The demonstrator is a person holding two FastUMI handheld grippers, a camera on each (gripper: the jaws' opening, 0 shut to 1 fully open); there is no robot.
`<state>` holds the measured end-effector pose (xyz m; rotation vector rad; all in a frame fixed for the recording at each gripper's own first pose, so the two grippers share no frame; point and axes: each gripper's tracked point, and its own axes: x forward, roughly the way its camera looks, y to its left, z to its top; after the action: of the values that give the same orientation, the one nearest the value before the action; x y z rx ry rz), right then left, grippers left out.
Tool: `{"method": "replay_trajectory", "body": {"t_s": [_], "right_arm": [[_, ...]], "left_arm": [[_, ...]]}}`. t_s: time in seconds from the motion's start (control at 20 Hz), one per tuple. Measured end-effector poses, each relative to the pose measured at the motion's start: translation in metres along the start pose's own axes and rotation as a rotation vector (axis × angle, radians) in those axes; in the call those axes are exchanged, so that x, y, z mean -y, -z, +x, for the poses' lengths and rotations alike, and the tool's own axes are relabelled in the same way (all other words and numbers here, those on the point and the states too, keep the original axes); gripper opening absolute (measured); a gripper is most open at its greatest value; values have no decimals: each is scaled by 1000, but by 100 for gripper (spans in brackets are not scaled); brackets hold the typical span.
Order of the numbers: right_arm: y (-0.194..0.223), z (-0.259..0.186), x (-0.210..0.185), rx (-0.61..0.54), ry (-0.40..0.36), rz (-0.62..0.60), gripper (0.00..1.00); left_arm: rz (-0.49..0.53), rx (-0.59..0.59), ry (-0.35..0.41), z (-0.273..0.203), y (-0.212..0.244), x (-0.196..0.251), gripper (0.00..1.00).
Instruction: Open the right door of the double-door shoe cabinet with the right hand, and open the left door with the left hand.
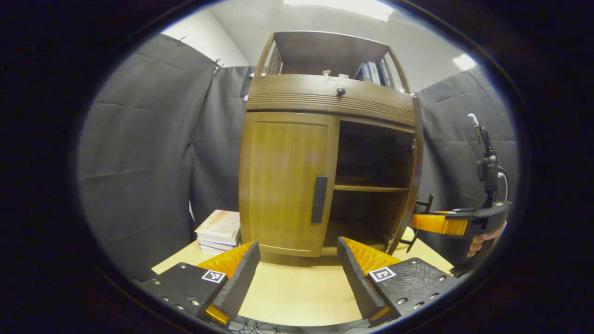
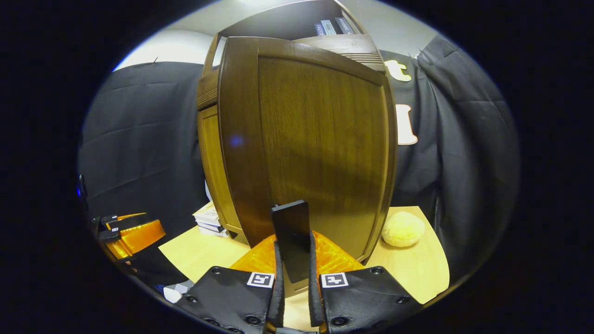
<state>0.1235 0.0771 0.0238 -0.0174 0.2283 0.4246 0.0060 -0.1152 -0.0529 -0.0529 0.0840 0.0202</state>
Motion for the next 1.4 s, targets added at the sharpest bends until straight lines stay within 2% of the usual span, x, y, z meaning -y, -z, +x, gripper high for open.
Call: {"method": "replay_trajectory", "body": {"t_s": [0.2, 0.35, 0.7, 0.85, 1.0, 1.15, 1.25, 1.35, 1.4], "right_arm": [[2, -9, 8, 0, -24, 1, 22], [2, -16, 15, -3, -28, -6, 22], [0, -27, 45, 19, -22, -17, 22], [0, -31, 63, 19, 14, -4, 22], [-2, -36, 78, 22, 47, 34, 22], [3, -43, 68, 4, 19, 97, 11], [1, -44, 73, 11, 34, 75, 16], [0, -43, 77, 17, 43, 59, 13], [-2, -43, 78, 19, 46, 57, 20]], "left_arm": [[7, 3, 14, 5, -2, 30, 96], [-43, 7, 34, 8, -7, 54, 96], [-29, 18, -22, -3, -10, 81, 96], [-29, 19, -44, -8, -9, 90, 96], [-82, 26, -55, -15, -10, 99, 96], [-83, 41, -66, -26, -17, 105, 96], [-47, 41, -88, -29, -21, 101, 96], [-36, 37, -110, -29, -22, 96, 96], [-41, 35, -116, -29, -22, 94, 96]]}}
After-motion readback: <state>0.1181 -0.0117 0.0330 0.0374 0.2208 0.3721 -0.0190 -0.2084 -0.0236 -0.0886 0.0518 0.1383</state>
